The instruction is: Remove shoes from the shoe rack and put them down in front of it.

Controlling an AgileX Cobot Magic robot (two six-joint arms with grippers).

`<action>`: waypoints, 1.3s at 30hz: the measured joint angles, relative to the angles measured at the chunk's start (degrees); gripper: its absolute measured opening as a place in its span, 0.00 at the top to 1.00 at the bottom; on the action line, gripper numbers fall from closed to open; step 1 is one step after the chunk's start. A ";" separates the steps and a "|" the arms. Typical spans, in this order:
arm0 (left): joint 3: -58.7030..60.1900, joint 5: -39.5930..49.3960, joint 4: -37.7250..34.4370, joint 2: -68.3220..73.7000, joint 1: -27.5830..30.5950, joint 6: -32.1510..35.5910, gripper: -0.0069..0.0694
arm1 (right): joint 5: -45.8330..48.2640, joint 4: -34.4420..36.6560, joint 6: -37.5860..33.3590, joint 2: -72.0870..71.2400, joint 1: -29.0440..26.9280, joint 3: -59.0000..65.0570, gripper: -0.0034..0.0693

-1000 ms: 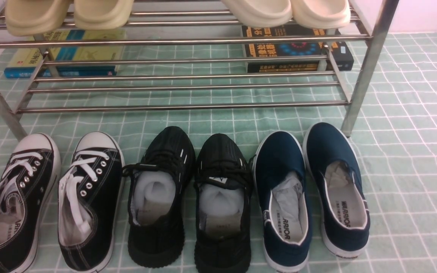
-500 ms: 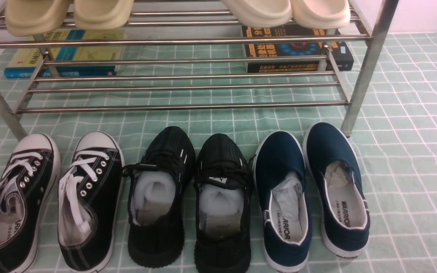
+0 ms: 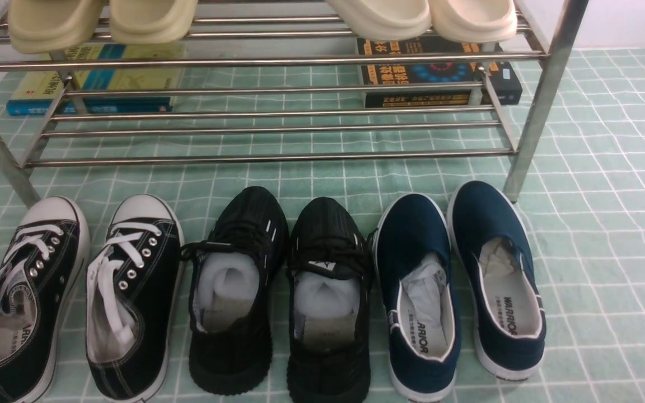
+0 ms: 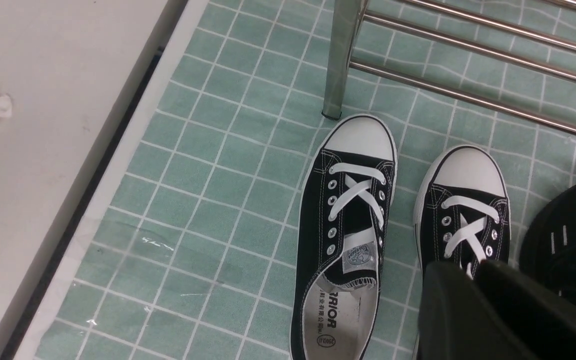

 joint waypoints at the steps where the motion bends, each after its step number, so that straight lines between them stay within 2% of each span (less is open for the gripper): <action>1: 0.00 0.00 0.00 0.00 0.00 0.00 0.79 | 0.06 0.00 0.00 0.00 -1.06 0.00 0.86; 13: 0.00 0.00 0.00 0.00 0.00 0.00 0.79 | 0.10 0.01 0.00 0.00 -4.78 0.00 0.84; 17: 0.00 0.00 -0.14 -0.11 0.00 0.52 0.84 | 0.10 0.01 0.00 0.00 -5.58 0.00 0.83; 21: 0.06 0.00 -1.40 -2.45 0.00 4.32 0.90 | 0.10 0.01 0.00 0.00 -5.58 0.00 0.83; 28: 0.69 0.00 -2.02 -6.40 0.00 8.44 0.90 | 0.10 0.01 0.00 0.00 -5.58 0.00 0.81; 32: 6.56 0.00 -3.75 -10.30 0.00 8.58 0.90 | 0.10 0.01 0.00 0.00 -5.58 0.00 0.81; 39: 25.62 0.00 -9.73 -22.64 0.00 11.27 0.90 | 0.10 0.01 0.00 0.00 -5.58 0.00 0.80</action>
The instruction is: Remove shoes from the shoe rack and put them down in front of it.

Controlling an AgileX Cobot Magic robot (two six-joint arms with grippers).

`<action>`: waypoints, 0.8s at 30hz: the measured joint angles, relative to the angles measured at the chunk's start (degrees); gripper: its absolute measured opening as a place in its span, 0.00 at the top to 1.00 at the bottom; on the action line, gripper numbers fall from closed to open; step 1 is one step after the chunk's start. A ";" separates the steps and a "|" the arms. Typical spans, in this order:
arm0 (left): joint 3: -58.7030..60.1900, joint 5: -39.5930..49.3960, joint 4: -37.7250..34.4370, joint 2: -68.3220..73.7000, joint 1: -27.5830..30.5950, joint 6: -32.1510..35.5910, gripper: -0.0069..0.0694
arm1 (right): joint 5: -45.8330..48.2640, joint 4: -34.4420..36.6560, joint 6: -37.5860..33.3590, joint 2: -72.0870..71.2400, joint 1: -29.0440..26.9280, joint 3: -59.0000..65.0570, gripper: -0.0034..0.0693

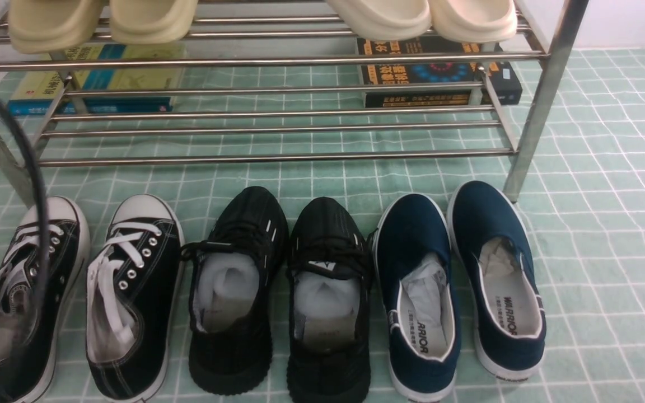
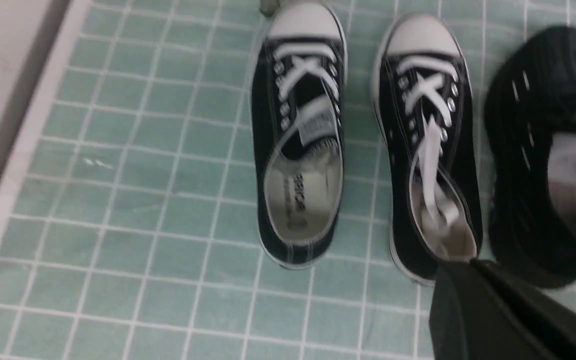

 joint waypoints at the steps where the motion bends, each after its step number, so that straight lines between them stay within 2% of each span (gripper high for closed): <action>1: 3.80 0.00 -1.68 -3.22 0.00 1.48 0.90 | 0.00 0.00 0.00 0.00 0.00 0.00 0.79; 2: 3.80 0.00 -1.98 -3.78 0.00 1.69 0.90 | 0.00 0.00 0.00 0.00 0.00 0.00 0.79; 3: 9.84 0.00 -4.85 -9.21 0.00 4.08 0.90 | 0.00 0.00 0.00 0.00 0.00 0.00 0.79; 7: 18.60 -2.63 -9.77 -20.46 0.00 7.01 0.90 | 0.00 0.00 0.00 0.00 0.00 0.00 0.78; 9: 21.52 -5.39 -10.63 -23.93 0.00 7.01 0.90 | 0.00 0.00 0.00 0.00 0.00 0.00 0.78; 13: 28.95 -16.27 -11.57 -35.20 0.00 6.34 0.90 | 0.00 0.00 0.00 0.00 0.00 0.00 0.77; 19: 33.34 -25.56 -11.70 -38.78 0.00 6.30 0.89 | 0.00 0.00 0.00 0.00 0.00 0.00 0.77; 24: 34.48 -28.20 -11.76 -38.78 0.00 6.30 0.89 | 0.00 0.00 0.00 0.00 0.00 0.00 0.77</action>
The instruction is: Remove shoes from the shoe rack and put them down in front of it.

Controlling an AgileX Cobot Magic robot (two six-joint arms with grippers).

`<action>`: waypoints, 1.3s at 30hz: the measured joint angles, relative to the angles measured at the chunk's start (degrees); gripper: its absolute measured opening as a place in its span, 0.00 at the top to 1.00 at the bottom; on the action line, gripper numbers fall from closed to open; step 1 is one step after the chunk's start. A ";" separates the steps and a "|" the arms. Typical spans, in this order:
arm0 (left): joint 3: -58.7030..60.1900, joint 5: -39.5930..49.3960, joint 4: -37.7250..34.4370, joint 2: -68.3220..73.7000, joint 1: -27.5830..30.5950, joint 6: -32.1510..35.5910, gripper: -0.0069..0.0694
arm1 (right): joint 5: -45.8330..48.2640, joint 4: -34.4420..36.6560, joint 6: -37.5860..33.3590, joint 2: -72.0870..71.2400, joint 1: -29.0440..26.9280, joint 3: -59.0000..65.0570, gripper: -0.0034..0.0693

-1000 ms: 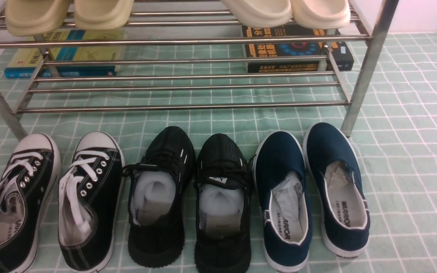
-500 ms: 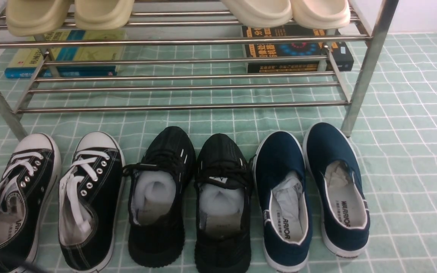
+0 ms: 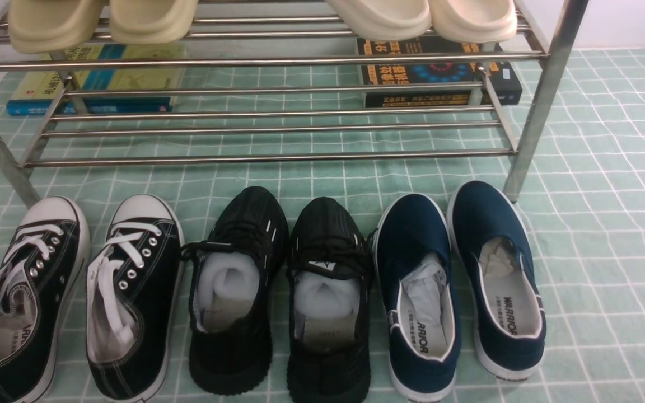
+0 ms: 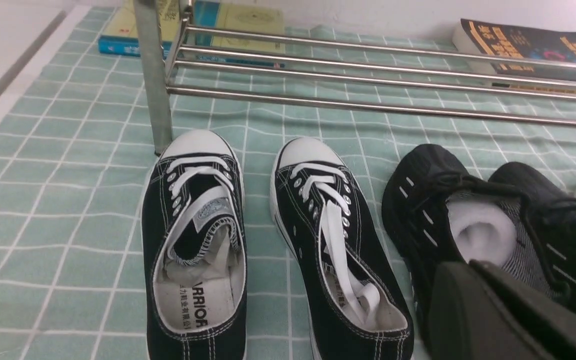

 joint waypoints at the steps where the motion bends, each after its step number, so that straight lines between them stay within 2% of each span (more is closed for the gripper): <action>1: 0.00 -0.20 -0.05 0.00 0.00 -0.03 0.89 | 0.00 0.00 0.00 0.00 0.00 0.00 0.77; 33: 0.07 -0.86 0.12 0.00 0.00 -0.10 0.86 | 0.00 0.00 0.00 0.00 0.00 0.00 0.71; 36: 1.12 -1.53 1.52 0.00 0.00 -0.15 0.86 | 0.00 0.00 0.00 0.00 0.00 0.00 0.71; 39: 4.25 -3.85 6.55 0.00 0.00 -1.99 0.85 | 0.00 0.00 0.00 0.00 0.00 0.00 0.71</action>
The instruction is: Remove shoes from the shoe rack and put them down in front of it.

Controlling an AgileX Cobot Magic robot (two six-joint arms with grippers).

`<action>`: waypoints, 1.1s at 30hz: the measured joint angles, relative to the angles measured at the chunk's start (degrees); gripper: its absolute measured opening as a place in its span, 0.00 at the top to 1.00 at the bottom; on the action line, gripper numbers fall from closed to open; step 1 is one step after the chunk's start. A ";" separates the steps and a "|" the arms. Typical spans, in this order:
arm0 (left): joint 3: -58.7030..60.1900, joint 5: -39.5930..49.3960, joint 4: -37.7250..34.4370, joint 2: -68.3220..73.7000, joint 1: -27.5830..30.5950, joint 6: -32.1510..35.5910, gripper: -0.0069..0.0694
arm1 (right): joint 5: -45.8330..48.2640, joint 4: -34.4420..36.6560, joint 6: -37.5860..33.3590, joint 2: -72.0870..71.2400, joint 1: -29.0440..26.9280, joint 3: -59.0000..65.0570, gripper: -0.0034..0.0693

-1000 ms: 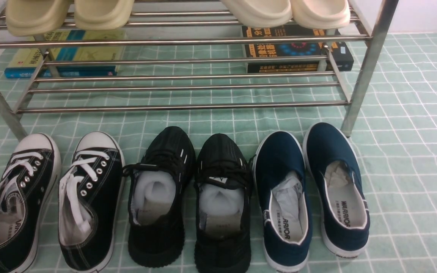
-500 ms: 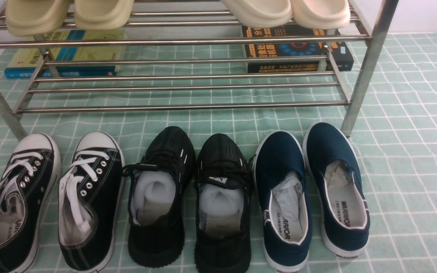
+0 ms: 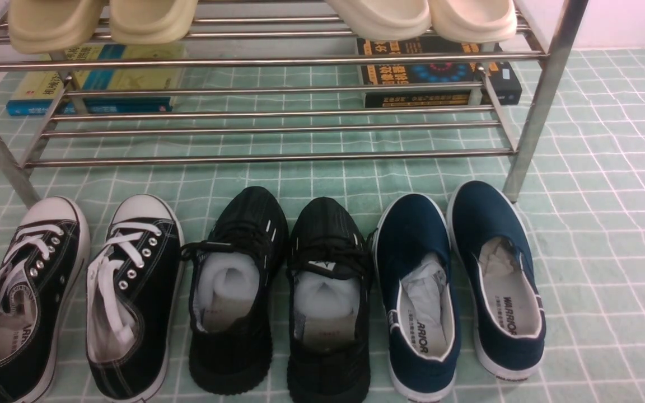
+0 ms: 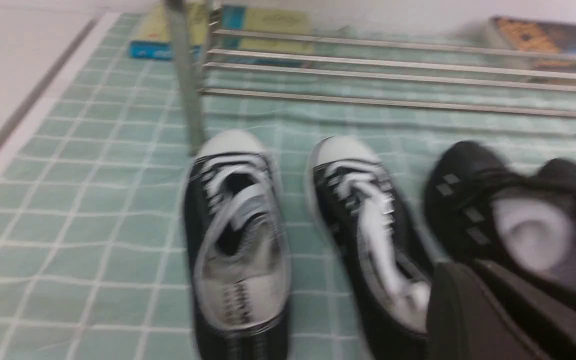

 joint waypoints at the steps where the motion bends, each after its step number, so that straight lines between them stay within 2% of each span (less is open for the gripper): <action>1: 1.45 -1.48 1.80 0.00 0.00 -1.60 0.85 | 0.00 0.00 0.00 0.00 0.00 0.00 0.71; 7: 11.03 -9.62 13.17 0.00 0.00 -14.18 0.84 | 0.00 0.00 0.00 0.00 0.00 0.00 0.69; 10: 14.84 -10.42 15.88 -0.13 0.00 -16.82 0.84 | 0.00 0.00 0.00 0.00 0.00 0.00 0.69; 17: 20.08 -12.89 16.37 -0.50 -2.36 -18.00 0.83 | 0.00 0.00 0.00 0.00 0.00 0.00 0.67; 23: 20.32 -13.89 17.97 -0.56 -6.96 -18.18 0.82 | 0.00 0.00 0.00 0.00 0.00 0.00 0.67; 33: 20.87 -16.22 18.26 -0.56 -7.52 -18.28 0.80 | 0.00 0.00 0.00 0.00 0.00 0.00 0.66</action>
